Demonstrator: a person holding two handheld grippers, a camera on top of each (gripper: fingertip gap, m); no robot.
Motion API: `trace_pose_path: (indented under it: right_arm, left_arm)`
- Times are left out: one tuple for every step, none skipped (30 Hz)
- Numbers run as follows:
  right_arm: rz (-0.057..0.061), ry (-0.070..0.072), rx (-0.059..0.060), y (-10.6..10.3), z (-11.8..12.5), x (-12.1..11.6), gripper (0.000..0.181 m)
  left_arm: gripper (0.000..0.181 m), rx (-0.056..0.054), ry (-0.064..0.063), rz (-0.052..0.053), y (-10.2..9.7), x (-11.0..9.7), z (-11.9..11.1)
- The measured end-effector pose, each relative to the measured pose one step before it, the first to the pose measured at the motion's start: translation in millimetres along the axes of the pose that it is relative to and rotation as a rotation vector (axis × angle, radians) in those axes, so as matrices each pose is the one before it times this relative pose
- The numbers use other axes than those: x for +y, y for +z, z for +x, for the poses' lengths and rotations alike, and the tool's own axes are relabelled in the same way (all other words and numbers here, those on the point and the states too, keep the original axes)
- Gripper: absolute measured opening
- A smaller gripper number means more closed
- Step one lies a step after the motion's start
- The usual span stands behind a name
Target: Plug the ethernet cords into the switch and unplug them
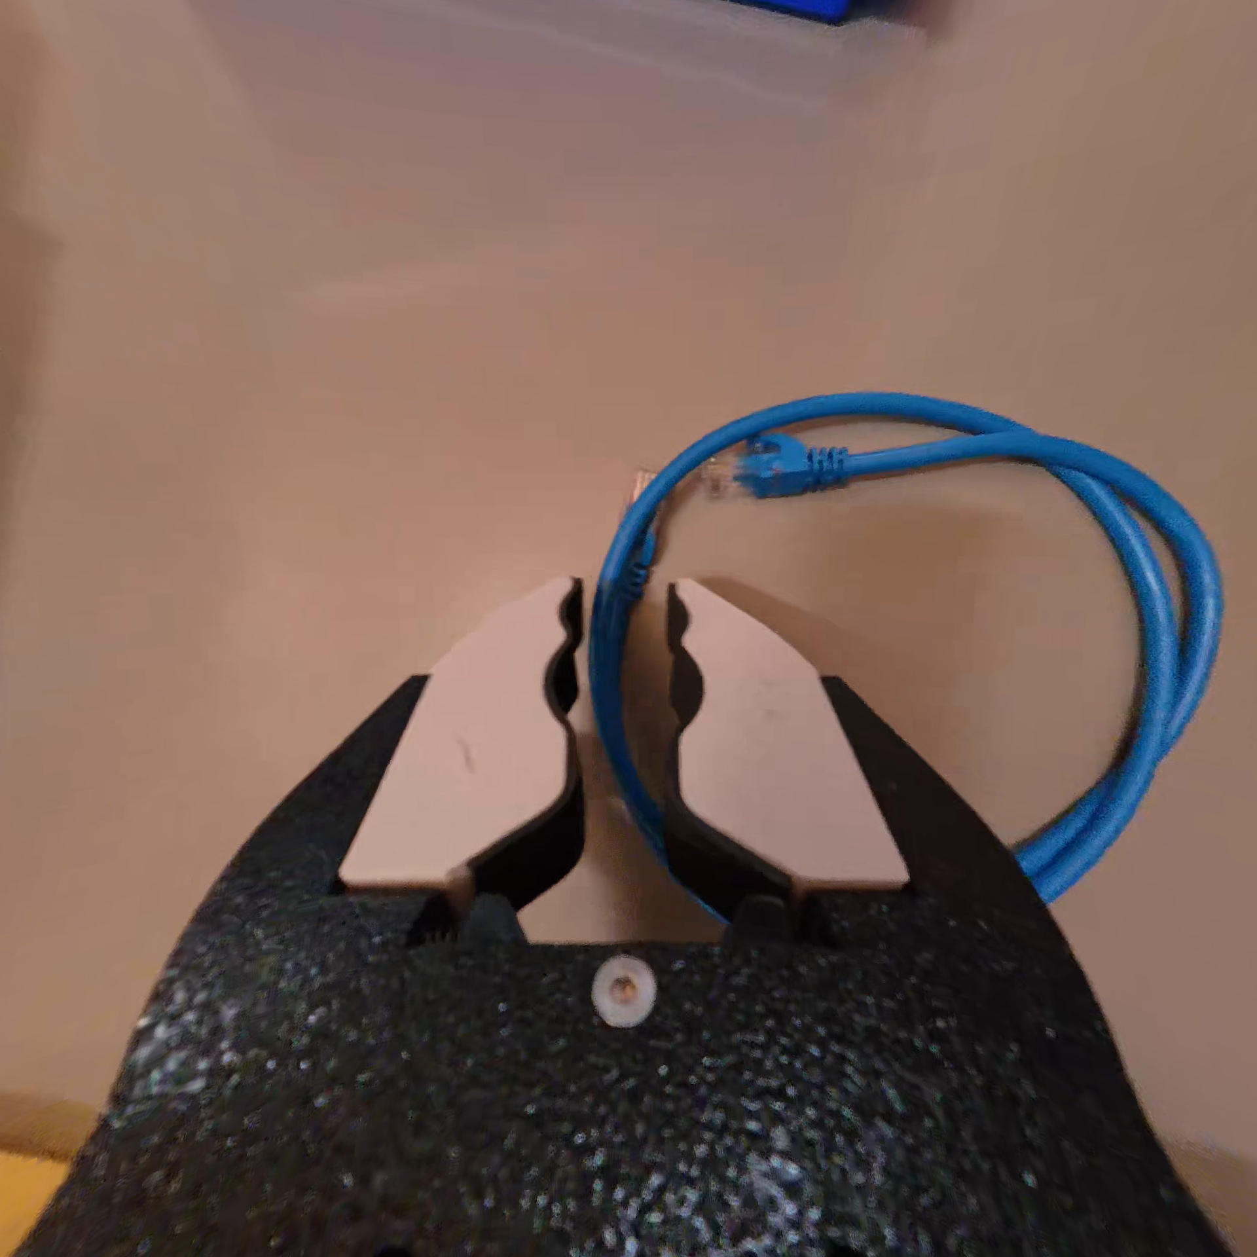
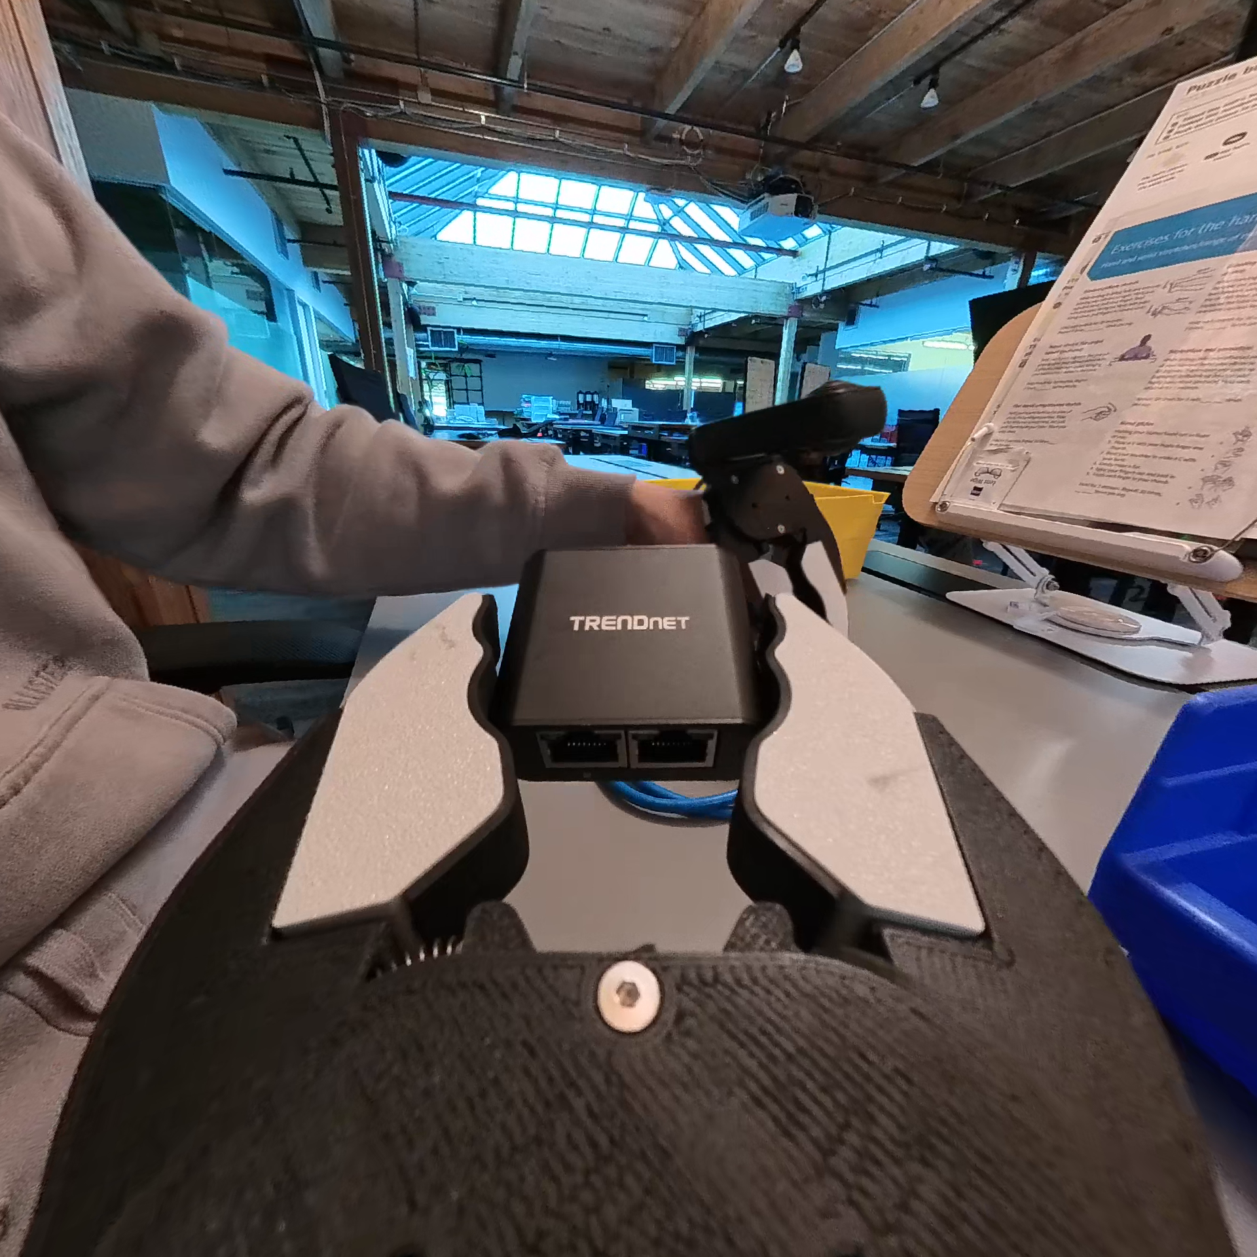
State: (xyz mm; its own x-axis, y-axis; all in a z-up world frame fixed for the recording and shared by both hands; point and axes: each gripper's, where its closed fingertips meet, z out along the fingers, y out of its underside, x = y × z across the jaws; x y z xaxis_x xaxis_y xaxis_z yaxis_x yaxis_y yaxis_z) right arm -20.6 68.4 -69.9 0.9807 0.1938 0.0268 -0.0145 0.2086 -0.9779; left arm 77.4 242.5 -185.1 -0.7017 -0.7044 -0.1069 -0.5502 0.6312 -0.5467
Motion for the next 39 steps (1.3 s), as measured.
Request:
trace_pose_path:
  right_arm:
    - [0.0037, 0.0015, 0.0039, -0.41, 0.67, -0.51, 0.074]
    - [0.0036, 0.0003, 0.0019, -0.38, 0.2, -0.4, 0.074]
    - [0.0029, -0.0004, -0.0001, -0.29, -0.07, -0.39, 0.074]
    - [0.0011, 0.0004, 0.0027, -0.13, 0.39, -0.19, 0.074]
    - [0.0001, 0.0, 0.0003, -0.01, 0.04, 0.08, 0.074]
    - [-0.001, -0.0014, -0.0019, 0.1, -0.42, 0.06, 0.074]
    - [-0.0027, -0.001, -0.002, 0.34, -0.28, 0.37, 0.074]
    - [-0.0041, 0.0, -0.0015, 0.34, -0.17, 0.47, 0.074]
    - [-0.0042, 0.0004, 0.0, 0.53, 0.02, 0.52, 0.074]
    - [-0.0031, 0.0001, -0.0025, 0.3, -0.33, 0.41, 0.074]
    - [-0.0013, -0.0005, -0.0019, 0.14, -0.26, 0.12, 0.074]
    - [-0.0001, -0.0006, 0.0027, 0.02, 0.29, 0.01, 0.073]
    - [0.0012, -0.0013, 0.001, -0.18, -0.03, -0.12, 0.073]
    - [0.0016, -0.0016, 0.0, -0.15, -0.14, -0.18, 0.073]
    - [0.0011, -0.0002, 0.0002, -0.12, 0.01, -0.18, 0.073]
    - [0.0002, 0.0012, 0.0, -0.02, 0.12, -0.03, 0.073]
    - [-0.0001, 0.0013, -0.0001, 0.05, 0.11, 0.04, 0.074]
    - [-0.0002, 0.0005, 0.0004, -0.03, 0.11, 0.02, 0.074]
    - [-0.0003, 0.0, -0.0003, 0.08, -0.02, 0.06, 0.074]
    - [-0.0002, -0.0001, 0.0, -0.01, 0.0, 0.02, 0.074]
    - [-0.0002, -0.0001, 0.0, -0.01, 0.01, 0.02, 0.074]
    - [-0.0006, 0.0003, -0.002, 0.17, -0.24, 0.03, 0.074]
    - [-0.001, 0.0008, -0.0005, 0.1, 0.01, 0.17, 0.074]
    - [-0.0009, 0.0004, -0.0001, 0.01, 0.08, 0.13, 0.074]
    - [-0.0004, -0.0006, -0.0014, 0.11, -0.22, -0.02, 0.074]
    - [-0.0003, -0.0013, 0.0008, 0.04, -0.1, 0.05, 0.074]
    - [-0.0003, -0.0012, 0.0009, 0.02, 0.0, 0.04, 0.074]
    - [-0.0003, -0.0016, -0.0006, 0.02, -0.16, 0.04, 0.074]
    - [-0.0005, -0.0017, -0.0005, 0.02, -0.24, 0.07, 0.074]
    - [-0.0014, -0.0012, 0.0002, 0.17, -0.14, 0.12, 0.074]
    - [-0.0019, -0.0013, 0.0, 0.21, -0.15, 0.31, 0.074]
    - [-0.0022, -0.0022, -0.0016, 0.23, -0.39, 0.25, 0.074]
    - [-0.0025, -0.0025, -0.0006, 0.33, -0.31, 0.3, 0.074]
    - [-0.0028, -0.0019, -0.0012, 0.28, -0.33, 0.34, 0.074]
    - [-0.0025, -0.0008, -0.0008, 0.26, -0.17, 0.31, 0.074]
    - [-0.0014, 0.0, -0.002, 0.11, -0.21, 0.13, 0.074]
    - [-0.0005, 0.0013, 0.0003, 0.12, 0.18, 0.1, 0.074]
    - [0.001, 0.0011, 0.0002, -0.18, 0.2, -0.16, 0.074]
    - [0.0023, 0.0001, 0.0003, -0.26, 0.05, -0.27, 0.074]
  left_arm:
    - [0.01, -0.0252, 0.026, 0.0056, 1.22, -0.28, -2.53]
    - [0.006, -0.0048, 0.0224, -0.0094, 0.48, 1.09, 0.61]
    - [0.005, 0.026, 0.0069, -0.0065, -0.47, -0.36, 4.91]
    - [0.005, 0.0167, 0.0184, 0.0107, -1.86, -3.17, 4.64]
    - [0.005, -0.0139, 0.0493, 0.0276, -3.5, -5.08, 2.1]
    - [0.005, -0.0184, 0.065, 0.0292, -4.15, -4.92, 2.05]
    - [0.005, 0.002, 0.0531, 0.0212, -3.18, -3.7, 4.0]
    - [0.005, 0.0264, 0.019, -0.0008, -0.77, -0.17, 5.64]
    - [0.005, 0.0479, -0.0187, -0.025, 1.44, 3.77, 6.87]
    - [0.005, 0.0537, -0.0334, -0.0197, 2.86, 3.75, 6.58]
    - [0.005, 0.0519, -0.0231, 0.0065, 2.69, 1.25, 6.01]
    - [0.005, 0.0349, -0.012, 0.0294, 1.56, -1.03, 3.82]
    - [0.005, 0.0127, -0.0084, 0.0236, 0.53, -0.7, 0.96]
    - [0.006, -0.0016, -0.0052, 0.0131, -0.09, -0.11, -0.37]
    - [0.005, -0.0082, -0.0016, 0.0105, -0.25, -0.91, -0.14]
    - [0.009, -0.0303, -0.0001, 0.0086, -0.59, -2.03, -2.1]
    - [0.015, -0.0404, 0.0025, 0.0075, -1.1, -3.04, -2.54]
    - [0.014, -0.0188, 0.0143, 0.0022, -1.59, -3.08, 1.7]
    - [0.014, 0.0012, 0.0329, -0.0028, -2.11, -2.76, 5.95]
    - [0.012, -0.0004, 0.0402, -0.0093, -2.51, -2.17, 6.79]
    - [0.007, -0.009, 0.0335, -0.0191, -1.77, -0.63, 5.55]
    - [0.004, -0.0147, 0.0166, -0.0298, 0.14, 1.9, 3.2]
    - [0.007, -0.0287, -0.0032, -0.039, 1.84, 4.24, -0.64]
    - [0.012, -0.0311, -0.0131, -0.0386, 2.93, 5.08, -2.35]
    - [0.015, -0.0099, -0.0124, -0.0234, 2.65, 3.22, 0.3]
    - [0.014, -0.0036, -0.0124, 0.0003, 1.3, -0.02, 0.85]
    - [0.012, -0.0063, -0.0129, 0.0105, 0.72, -1.41, -0.15]
    - [0.011, 0.0017, -0.0112, 0.0126, 0.58, -1.31, 0.56]
    - [0.011, 0.0026, -0.0107, 0.0065, 1.18, -0.6, 0.13]
    - [0.011, -0.0029, -0.0072, -0.0008, 1.45, 0.16, -0.66]
    - [0.013, -0.0017, 0.0043, -0.0055, 1.22, 0.72, 0.15]
    - [0.014, -0.0009, 0.0133, -0.0075, 1.66, 1.43, 0.84]
    - [0.016, -0.0131, 0.0128, -0.0093, 2.02, 1.78, -0.74]
    - [0.018, -0.0251, 0.0042, -0.0055, 1.54, 1.05, -2.45]
    - [0.02, -0.0173, -0.0055, 0.006, 0.87, -0.57, -1.43]
    - [0.023, -0.0085, -0.0151, 0.0051, 0.38, -0.43, -1.16]
    - [0.025, 0.0, -0.0181, 0.0046, 0.03, -0.55, -0.76]
    - [0.027, 0.0042, -0.0173, 0.0021, -0.39, -0.07, -0.27]
    - [0.029, 0.0037, -0.0127, 0.0014, -0.83, -0.09, -0.07]
